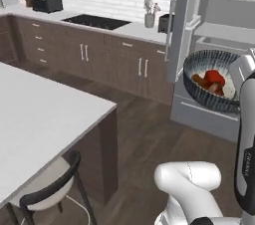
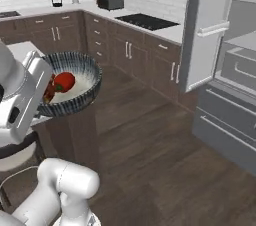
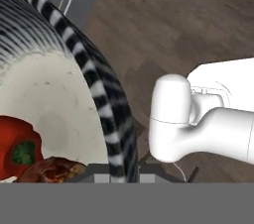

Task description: Pick the chicken drumstick and bell pepper from their plates and place them in the bowl. Then put the bowl in the fridge.

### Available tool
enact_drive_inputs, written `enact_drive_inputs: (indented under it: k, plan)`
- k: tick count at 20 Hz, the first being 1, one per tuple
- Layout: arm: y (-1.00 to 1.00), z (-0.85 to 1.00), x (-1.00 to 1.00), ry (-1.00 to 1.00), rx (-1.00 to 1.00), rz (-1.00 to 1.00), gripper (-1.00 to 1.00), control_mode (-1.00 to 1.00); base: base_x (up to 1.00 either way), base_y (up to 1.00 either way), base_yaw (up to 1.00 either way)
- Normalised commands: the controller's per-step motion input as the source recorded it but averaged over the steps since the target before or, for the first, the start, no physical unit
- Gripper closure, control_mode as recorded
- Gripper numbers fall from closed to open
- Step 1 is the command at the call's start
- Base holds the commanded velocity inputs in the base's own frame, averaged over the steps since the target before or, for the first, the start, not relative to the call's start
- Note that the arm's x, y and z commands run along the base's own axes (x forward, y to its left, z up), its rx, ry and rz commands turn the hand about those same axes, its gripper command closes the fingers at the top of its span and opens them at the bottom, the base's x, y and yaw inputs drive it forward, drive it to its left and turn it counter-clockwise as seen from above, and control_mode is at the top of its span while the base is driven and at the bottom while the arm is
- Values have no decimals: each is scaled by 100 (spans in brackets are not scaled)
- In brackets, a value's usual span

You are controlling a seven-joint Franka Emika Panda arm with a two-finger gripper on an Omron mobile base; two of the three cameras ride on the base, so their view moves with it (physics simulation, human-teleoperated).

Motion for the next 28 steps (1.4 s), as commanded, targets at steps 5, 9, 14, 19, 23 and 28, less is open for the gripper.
enact_drive_inputs:
  k: [5, 9, 14, 19, 23, 28]
  plan:
    - [0, 0, 0, 0, 0, 0, 100, 100, 24, -13, -51]
    - [0, 0, 0, 0, 0, 0, 100, 100, 26, -20, -48]
    - [0, 0, 0, 0, 0, 0, 100, 100, 44, -1, -45]
    - [0, 0, 0, 0, 0, 0, 100, 100, 80, 38, -31]
    - [0, 0, 0, 0, 0, 0, 100, 100, 100, -32, -2]
    - [0, 0, 0, 0, 0, 0, 100, 100, 100, -58, 0]
